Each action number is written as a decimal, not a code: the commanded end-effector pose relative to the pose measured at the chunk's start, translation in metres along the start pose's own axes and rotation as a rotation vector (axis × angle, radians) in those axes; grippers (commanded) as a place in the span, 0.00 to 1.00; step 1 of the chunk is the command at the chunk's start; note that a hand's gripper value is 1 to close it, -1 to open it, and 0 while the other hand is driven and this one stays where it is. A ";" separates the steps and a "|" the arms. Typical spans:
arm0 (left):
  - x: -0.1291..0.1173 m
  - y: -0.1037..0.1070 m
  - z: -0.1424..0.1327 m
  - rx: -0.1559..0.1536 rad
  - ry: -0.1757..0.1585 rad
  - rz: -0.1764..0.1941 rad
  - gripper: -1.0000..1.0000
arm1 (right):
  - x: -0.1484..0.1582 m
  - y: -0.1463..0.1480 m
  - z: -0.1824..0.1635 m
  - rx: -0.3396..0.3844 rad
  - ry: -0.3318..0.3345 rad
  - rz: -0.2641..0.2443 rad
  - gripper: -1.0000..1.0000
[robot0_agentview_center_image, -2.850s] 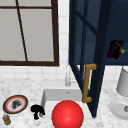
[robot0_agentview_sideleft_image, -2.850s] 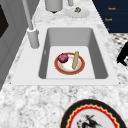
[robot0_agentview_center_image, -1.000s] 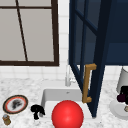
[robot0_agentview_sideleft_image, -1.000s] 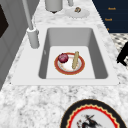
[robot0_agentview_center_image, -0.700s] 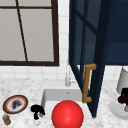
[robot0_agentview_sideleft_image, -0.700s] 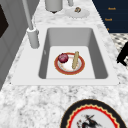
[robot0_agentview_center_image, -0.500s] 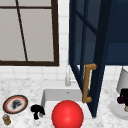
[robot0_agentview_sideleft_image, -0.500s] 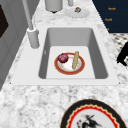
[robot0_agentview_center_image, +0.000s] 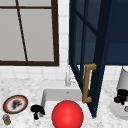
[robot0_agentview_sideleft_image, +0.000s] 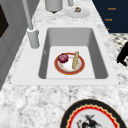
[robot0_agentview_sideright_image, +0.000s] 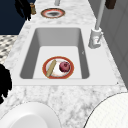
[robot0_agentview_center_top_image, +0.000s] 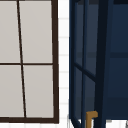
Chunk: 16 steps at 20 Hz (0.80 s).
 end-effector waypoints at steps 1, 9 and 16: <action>0.000 0.000 0.000 0.000 0.000 0.000 0.50 | -0.009 0.019 -0.035 0.003 -0.038 0.036 1.00; 0.000 0.000 0.000 0.000 0.000 0.000 0.50 | -0.037 0.063 -0.070 -0.024 -0.075 -0.011 1.00; 0.000 0.000 0.000 0.000 0.000 0.000 0.50 | -0.051 0.078 -0.089 0.071 -0.100 -0.036 1.00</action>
